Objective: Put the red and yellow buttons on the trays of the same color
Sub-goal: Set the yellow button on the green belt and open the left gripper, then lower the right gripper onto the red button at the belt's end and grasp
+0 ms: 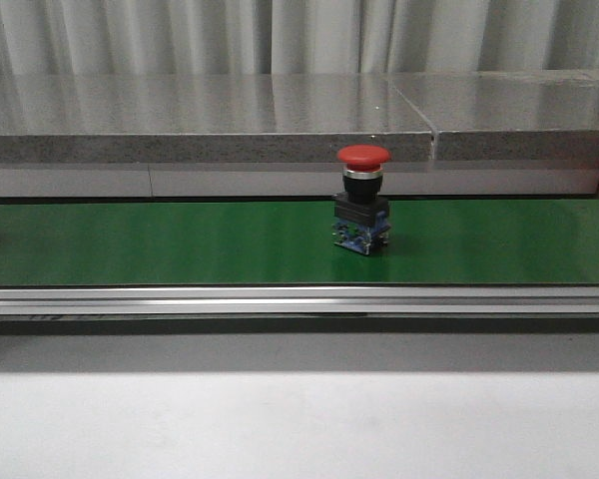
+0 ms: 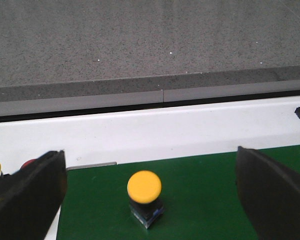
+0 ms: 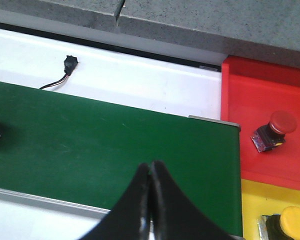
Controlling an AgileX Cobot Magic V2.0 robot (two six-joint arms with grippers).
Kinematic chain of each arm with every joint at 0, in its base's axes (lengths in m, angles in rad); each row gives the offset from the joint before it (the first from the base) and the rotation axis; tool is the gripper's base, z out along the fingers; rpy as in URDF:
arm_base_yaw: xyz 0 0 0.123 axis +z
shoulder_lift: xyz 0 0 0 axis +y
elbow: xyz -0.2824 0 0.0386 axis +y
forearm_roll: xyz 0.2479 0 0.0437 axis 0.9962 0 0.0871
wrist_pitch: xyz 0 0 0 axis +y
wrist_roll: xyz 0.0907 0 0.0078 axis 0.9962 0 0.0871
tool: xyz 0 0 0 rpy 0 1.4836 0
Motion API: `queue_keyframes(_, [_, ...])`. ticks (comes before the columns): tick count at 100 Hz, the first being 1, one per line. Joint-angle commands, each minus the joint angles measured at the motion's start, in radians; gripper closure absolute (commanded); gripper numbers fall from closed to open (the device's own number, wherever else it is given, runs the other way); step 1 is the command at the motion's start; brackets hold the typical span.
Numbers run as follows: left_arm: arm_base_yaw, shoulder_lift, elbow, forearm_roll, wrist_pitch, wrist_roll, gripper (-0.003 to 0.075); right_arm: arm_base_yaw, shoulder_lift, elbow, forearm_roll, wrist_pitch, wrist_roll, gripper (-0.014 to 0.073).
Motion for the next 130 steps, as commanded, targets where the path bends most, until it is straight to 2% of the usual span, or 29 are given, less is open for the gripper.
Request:
queue_keyframes(1, [-0.01, -0.108, 0.064, 0.0, -0.104, -0.001, 0.006, 0.001, -0.006, -0.023, 0.01, -0.061, -0.011, 0.0661])
queue_keyframes(12, [-0.01, -0.23, 0.161, 0.0, -0.107, -0.003, 0.0069, 0.001, -0.006, -0.023, 0.01, -0.06, -0.011, 0.0661])
queue_keyframes(24, [-0.01, -0.355, 0.24, -0.019, -0.1, -0.005, 0.0157, 0.001, -0.006, -0.023, 0.01, -0.06, -0.011, 0.0661])
queue_keyframes(34, [-0.01, -0.435, 0.28, -0.032, -0.076, -0.005, 0.0314, 0.001, -0.006, -0.023, 0.01, -0.06, -0.011, 0.0661])
queue_keyframes(50, [-0.01, -0.503, 0.321, -0.033, -0.066, -0.005, 0.0664, 0.001, -0.006, -0.023, 0.01, -0.061, -0.011, 0.0661])
queue_keyframes(55, [-0.01, -0.505, 0.326, -0.033, -0.066, -0.005, 0.0738, 0.001, -0.006, -0.023, 0.01, -0.061, -0.011, 0.0661])
queue_keyframes(76, [-0.01, -0.505, 0.326, -0.034, -0.062, -0.005, 0.0739, 0.001, -0.006, -0.023, 0.01, -0.059, -0.011, 0.0657])
queue_keyframes(84, [-0.01, -0.505, 0.326, -0.034, -0.062, -0.005, 0.0739, 0.001, -0.006, -0.023, 0.01, -0.036, -0.011, 0.062])
queue_keyframes(94, [-0.01, -0.505, 0.326, -0.034, -0.062, -0.005, 0.0739, 0.001, -0.006, -0.023, 0.01, -0.003, -0.011, 0.047])
queue_keyframes(106, [-0.01, -0.505, 0.326, -0.034, -0.062, -0.005, 0.0739, 0.001, -0.006, -0.023, 0.01, 0.028, -0.011, 0.0151])
queue_keyframes(116, [-0.01, -0.505, 0.326, -0.034, -0.062, -0.005, 0.0739, 0.001, -0.006, -0.023, 0.011, 0.035, -0.011, -0.0045])
queue_keyframes(119, [-0.01, -0.505, 0.326, -0.034, -0.062, -0.005, 0.0739, 0.001, -0.006, -0.023, 0.011, 0.041, -0.011, -0.0076])
queue_keyframes(130, [-0.01, -0.505, 0.326, -0.034, -0.062, -0.005, 0.0739, 0.001, -0.004, -0.023, 0.011, 0.055, -0.011, -0.0051])
